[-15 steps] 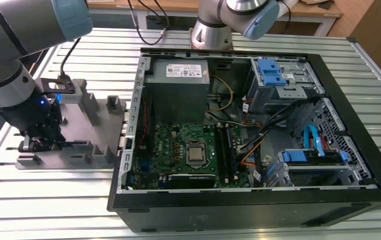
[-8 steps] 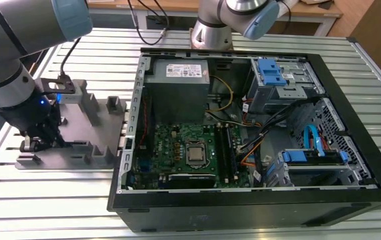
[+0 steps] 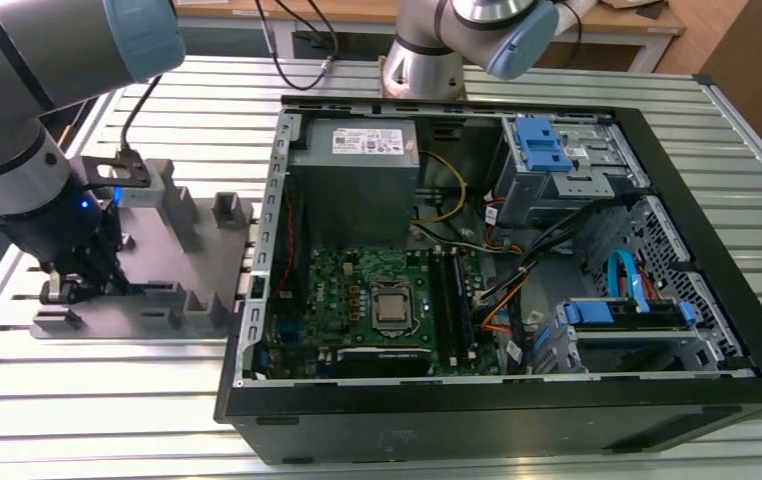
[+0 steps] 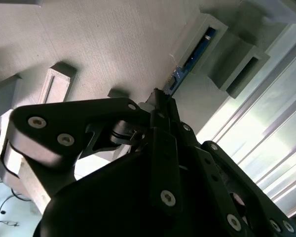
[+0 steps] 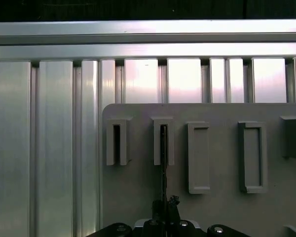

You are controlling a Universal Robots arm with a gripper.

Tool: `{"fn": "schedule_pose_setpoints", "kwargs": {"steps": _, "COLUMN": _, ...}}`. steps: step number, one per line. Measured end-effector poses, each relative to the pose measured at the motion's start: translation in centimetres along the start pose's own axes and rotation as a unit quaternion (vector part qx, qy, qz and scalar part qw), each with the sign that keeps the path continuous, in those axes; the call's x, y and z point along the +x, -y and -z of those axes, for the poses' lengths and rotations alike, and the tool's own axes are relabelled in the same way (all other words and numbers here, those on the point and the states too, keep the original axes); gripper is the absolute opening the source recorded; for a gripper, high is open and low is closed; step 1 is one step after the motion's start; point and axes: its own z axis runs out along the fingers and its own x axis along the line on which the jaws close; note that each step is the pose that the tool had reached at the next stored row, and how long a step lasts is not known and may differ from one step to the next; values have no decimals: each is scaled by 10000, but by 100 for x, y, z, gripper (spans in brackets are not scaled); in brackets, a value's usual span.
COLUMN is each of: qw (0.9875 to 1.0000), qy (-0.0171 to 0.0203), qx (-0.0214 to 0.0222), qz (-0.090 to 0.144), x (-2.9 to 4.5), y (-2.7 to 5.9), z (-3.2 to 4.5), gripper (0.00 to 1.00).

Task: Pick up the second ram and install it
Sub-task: 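Pick up the second ram and move it above second insertion slot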

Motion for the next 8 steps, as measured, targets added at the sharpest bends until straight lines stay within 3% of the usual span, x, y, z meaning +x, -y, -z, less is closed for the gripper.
{"fn": "schedule_pose_setpoints", "kwargs": {"steps": 8, "qw": 10000, "qy": 3, "qx": -1, "qz": 0, "x": 0, "y": -1, "z": 13, "gripper": 14}}
